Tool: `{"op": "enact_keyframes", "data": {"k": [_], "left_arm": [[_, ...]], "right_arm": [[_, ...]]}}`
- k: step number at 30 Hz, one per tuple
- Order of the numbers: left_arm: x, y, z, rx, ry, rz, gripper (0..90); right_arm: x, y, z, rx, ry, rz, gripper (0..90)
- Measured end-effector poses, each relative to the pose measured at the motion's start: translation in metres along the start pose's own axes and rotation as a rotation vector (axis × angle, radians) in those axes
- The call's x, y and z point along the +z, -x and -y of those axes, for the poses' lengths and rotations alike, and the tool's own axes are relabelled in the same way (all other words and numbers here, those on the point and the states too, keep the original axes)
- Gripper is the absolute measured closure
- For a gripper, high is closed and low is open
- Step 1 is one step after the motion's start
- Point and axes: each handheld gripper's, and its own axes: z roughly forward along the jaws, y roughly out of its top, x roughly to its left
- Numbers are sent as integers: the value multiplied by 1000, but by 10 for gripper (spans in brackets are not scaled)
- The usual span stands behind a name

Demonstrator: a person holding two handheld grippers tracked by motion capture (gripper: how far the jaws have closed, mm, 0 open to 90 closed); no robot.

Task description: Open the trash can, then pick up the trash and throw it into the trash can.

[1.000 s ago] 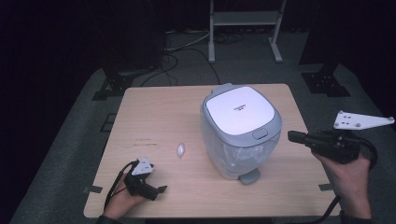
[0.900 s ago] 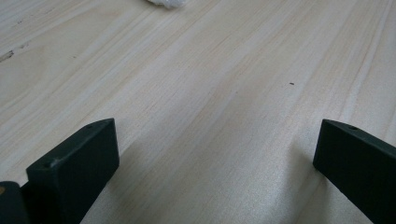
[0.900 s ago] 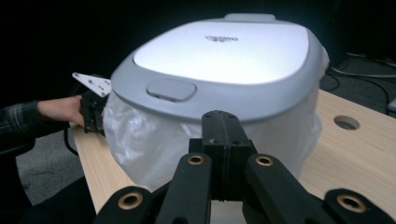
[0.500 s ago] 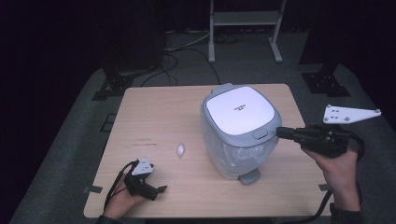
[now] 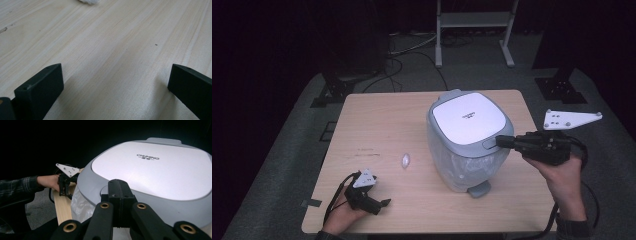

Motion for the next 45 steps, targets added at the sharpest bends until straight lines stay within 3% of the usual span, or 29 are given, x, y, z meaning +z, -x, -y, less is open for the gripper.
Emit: {"op": "enact_keyframes", "data": {"k": [10,14,18,27,35,45], "left_arm": [[0,0,0,0,0,0,0],[0,0,0,0,0,0,0],[0,0,0,0,0,0,0],[0,-1,0,3,0,3,0],[0,-1,0,4,1,3,0],[0,-1,0,5,0,3,0]], "right_arm": [[9,0,0,0,-21,-17,900],[9,-3,0,-6,-53,-3,900],[3,-3,-2,-18,4,14,900],[-12,-3,2,-14,31,57,900],[-21,0,9,-5,30,86,850],[-31,4,24,12,27,137,671]]}}
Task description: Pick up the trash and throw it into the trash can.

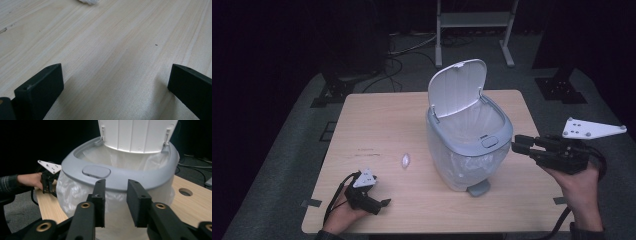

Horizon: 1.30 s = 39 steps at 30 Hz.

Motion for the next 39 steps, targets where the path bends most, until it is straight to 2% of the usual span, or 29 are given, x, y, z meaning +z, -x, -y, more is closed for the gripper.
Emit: {"op": "enact_keyframes", "data": {"k": [2,4,6,18,20,23,25,26,29,34,37,39], "left_arm": [[0,0,0,0,0,0,0],[0,0,0,0,0,0,0],[0,0,0,0,0,0,0],[0,0,0,0,0,0,0],[0,0,0,0,0,0,0],[0,0,0,0,0,0,0],[0,0,0,0,-2,1,0],[0,0,0,0,-2,1,0],[0,0,0,0,-2,1,0],[0,0,0,0,-2,1,0],[0,0,0,0,-2,1,0],[0,0,0,0,-2,1,0]], "right_arm": [[-4,1,4,-3,-7,31,602],[-4,1,5,-4,-8,37,580],[-7,3,10,-3,-22,67,505],[-5,11,29,-5,-58,117,299],[-3,14,37,3,-70,132,209],[-1,16,45,-1,-75,148,142],[-1,17,48,10,-80,156,128],[1,19,53,18,-89,181,128],[3,23,62,30,-95,205,96],[8,28,77,58,-103,217,20],[11,31,85,64,-126,235,19],[15,34,97,69,-150,241,12]]}}
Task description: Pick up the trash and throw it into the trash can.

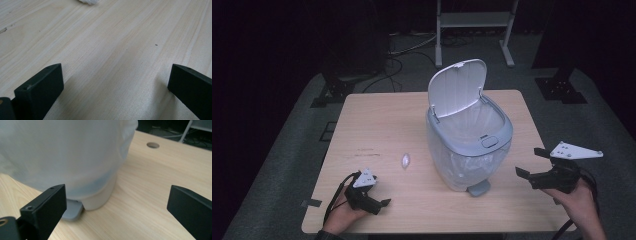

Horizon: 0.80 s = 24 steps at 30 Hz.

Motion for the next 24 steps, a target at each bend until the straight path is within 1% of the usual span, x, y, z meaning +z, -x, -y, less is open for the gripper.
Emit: {"op": "enact_keyframes", "data": {"k": [2,3,4,5,6,7,9,12,13,18,20,21,24], "left_arm": [[0,0,0,0,0,0,0],[0,0,0,0,0,0,0],[0,0,0,0,0,0,0],[0,0,0,0,0,0,0],[0,0,0,0,0,0,0],[0,0,0,0,0,0,0],[0,0,0,0,0,0,0],[0,0,0,0,3,-1,0],[0,0,0,0,2,0,0],[0,0,0,0,2,-1,0],[0,0,0,-1,2,0,0],[0,0,0,-1,2,0,0],[0,0,0,-1,2,0,0]], "right_arm": [[2,1,4,2,-5,0,9],[6,3,10,9,-18,4,0],[6,3,10,9,-18,4,0],[9,5,17,13,-31,6,0],[9,5,17,13,-31,6,0],[11,6,22,10,-48,15,0],[12,6,24,10,-50,18,0],[15,8,32,14,-66,25,0],[17,9,38,13,-79,31,0],[22,10,46,13,-101,38,0],[26,11,52,6,-127,37,0],[30,12,56,-2,-152,45,0],[32,12,60,-7,-171,51,0]]}}
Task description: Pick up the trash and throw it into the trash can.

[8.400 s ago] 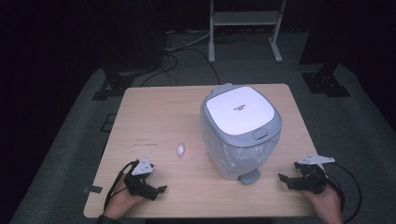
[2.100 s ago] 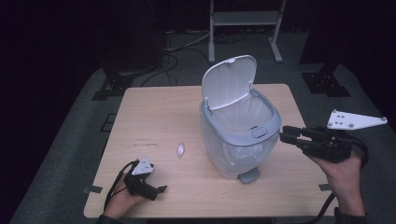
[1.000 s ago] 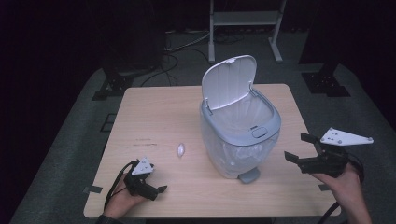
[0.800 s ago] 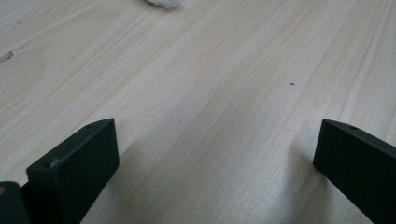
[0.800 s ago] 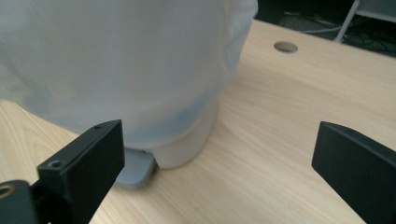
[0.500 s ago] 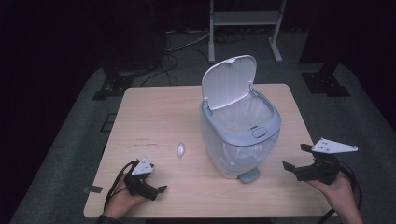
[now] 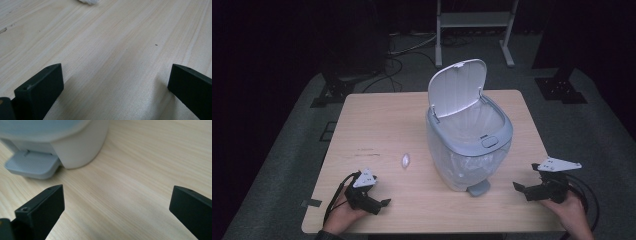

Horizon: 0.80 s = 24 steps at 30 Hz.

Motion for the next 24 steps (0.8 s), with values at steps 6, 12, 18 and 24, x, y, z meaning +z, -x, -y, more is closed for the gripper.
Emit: {"op": "enact_keyframes", "data": {"k": [6,12,18,24], "left_arm": [[0,0,0,0,0,0,0],[0,0,-1,-5,0,-3,0],[0,0,-3,-10,3,4,0],[-2,1,-9,-26,24,11,0]], "right_arm": [[10,-1,7,-17,-41,7,0],[19,-2,13,-28,-86,17,0],[26,-4,17,-40,-128,20,0],[30,-2,22,-25,-142,16,0]]}}
